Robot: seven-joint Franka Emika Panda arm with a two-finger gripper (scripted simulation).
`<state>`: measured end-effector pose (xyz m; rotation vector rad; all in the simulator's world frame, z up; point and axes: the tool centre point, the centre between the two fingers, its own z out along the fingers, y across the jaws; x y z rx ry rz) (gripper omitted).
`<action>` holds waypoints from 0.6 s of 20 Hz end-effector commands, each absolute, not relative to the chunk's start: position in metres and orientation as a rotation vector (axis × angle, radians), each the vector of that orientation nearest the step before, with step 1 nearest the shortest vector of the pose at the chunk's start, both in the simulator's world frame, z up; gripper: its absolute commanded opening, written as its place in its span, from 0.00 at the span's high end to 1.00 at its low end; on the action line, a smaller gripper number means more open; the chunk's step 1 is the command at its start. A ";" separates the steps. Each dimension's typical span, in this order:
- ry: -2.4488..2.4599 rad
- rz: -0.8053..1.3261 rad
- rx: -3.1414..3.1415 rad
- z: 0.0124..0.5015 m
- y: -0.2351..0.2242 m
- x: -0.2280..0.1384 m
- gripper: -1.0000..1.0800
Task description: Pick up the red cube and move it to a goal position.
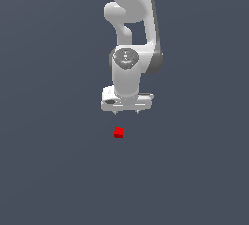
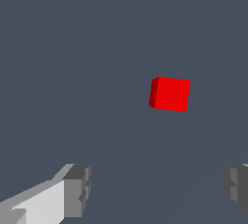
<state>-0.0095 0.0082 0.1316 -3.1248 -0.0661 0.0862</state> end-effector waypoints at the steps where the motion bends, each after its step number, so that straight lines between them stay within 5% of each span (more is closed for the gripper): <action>1: -0.066 0.086 -3.125 0.132 0.008 -0.009 0.04; 12: -0.014 0.062 -3.131 0.100 -0.001 0.003 0.04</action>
